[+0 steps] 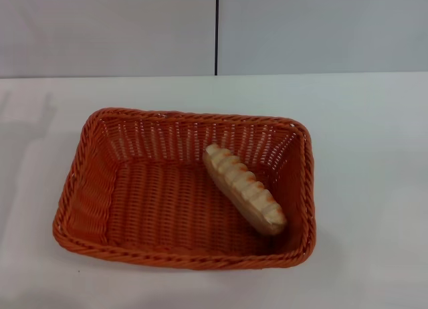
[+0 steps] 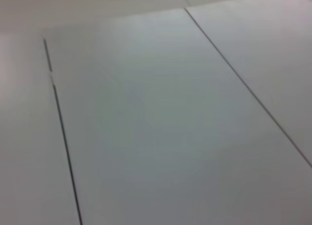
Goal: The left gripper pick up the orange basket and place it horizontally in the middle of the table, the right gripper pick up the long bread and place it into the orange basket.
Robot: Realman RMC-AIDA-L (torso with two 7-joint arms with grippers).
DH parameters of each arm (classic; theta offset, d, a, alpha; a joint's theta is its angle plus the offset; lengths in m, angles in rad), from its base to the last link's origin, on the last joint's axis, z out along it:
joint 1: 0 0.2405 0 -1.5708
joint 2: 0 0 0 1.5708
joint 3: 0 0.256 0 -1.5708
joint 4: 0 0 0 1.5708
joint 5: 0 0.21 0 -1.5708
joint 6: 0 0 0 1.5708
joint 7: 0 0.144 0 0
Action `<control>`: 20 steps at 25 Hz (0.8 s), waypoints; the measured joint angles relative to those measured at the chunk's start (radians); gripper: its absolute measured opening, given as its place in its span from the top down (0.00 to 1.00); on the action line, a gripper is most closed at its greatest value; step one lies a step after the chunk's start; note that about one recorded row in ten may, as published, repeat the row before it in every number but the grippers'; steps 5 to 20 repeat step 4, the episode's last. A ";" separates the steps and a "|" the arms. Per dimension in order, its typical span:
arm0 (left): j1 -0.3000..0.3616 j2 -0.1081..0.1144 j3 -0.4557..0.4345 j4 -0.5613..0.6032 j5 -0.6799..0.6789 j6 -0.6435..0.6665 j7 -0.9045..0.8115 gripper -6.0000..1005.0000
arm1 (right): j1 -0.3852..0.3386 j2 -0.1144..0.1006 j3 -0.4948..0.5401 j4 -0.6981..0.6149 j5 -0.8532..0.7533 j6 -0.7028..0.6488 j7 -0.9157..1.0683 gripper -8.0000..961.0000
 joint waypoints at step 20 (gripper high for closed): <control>-0.002 0.000 0.004 -0.016 0.006 -0.005 0.001 0.19 | 0.007 -0.007 0.001 -0.019 0.001 -0.013 0.018 0.18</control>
